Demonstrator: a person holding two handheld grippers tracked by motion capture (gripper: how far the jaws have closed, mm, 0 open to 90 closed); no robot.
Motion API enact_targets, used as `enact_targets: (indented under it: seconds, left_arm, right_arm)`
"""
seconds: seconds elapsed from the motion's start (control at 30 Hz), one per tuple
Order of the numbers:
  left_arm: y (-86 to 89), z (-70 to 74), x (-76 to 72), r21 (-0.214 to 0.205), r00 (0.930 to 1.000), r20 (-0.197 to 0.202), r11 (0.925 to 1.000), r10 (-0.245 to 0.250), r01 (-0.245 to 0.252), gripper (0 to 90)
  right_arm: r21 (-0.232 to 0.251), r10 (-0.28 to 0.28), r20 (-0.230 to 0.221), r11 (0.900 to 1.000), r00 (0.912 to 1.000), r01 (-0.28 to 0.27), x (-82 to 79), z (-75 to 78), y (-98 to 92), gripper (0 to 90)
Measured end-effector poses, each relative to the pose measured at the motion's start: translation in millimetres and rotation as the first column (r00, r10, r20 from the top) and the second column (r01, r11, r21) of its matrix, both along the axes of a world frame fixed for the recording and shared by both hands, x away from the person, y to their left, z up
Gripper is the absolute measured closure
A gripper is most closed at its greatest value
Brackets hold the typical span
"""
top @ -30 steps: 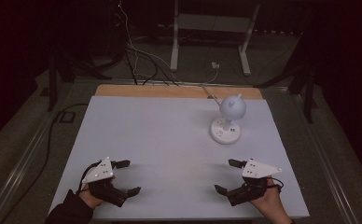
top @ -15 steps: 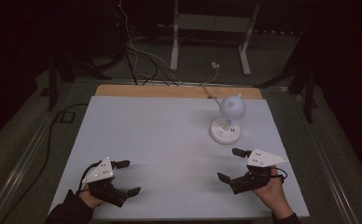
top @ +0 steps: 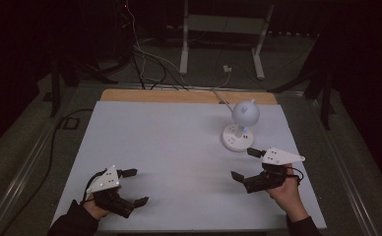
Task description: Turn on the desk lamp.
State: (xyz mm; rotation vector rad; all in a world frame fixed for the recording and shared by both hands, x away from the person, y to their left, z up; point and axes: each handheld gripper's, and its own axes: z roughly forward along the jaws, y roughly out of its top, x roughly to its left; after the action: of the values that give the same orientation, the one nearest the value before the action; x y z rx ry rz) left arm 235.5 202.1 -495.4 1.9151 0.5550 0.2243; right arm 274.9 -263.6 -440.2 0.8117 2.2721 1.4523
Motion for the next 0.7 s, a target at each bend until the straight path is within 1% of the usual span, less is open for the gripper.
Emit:
enact_targets:
  seconds: [0.3,0.37,0.5,0.53,0.67,0.7]
  left_arm:
    - [0.3,0.3,0.3,-0.005,1.0,0.0,1.0,-0.002,0.002,0.3]
    - [-0.2,0.0,-0.1,0.0,1.0,0.001,1.0,-0.003,0.003,0.3]
    - [-0.2,0.1,0.1,-0.002,1.0,0.0,1.0,-0.003,0.003,0.3]
    - [-0.1,0.1,0.1,-0.002,1.0,-0.001,1.0,-0.001,0.001,0.3]
    - [0.1,0.2,0.2,-0.003,1.0,0.001,1.0,-0.002,0.002,0.3]
    - [0.2,0.2,0.4,-0.005,1.0,-0.001,1.0,-0.001,0.001,0.3]
  right_arm:
    - [-0.006,-0.042,-0.002,0.9991,0.9991,0.042,14.6,-1.1,-6.0,0.5]
    - [-0.01,-0.048,-0.003,0.9988,0.9988,0.048,17.9,-1.7,-6.6,0.5]
    - [-0.006,-0.057,-0.006,0.9984,0.9984,0.057,23.8,-2.4,-8.1,0.5]
    - [-0.007,-0.066,-0.005,0.9978,0.9978,0.066,27.7,-2.7,-9.6,0.5]
    - [-0.001,-0.081,-0.007,0.9967,0.9967,0.081,33.1,-2.1,-12.2,0.5]
    - [0.002,-0.094,-0.008,0.9956,0.9956,0.094,37.2,-1.9,-14.6,0.5]
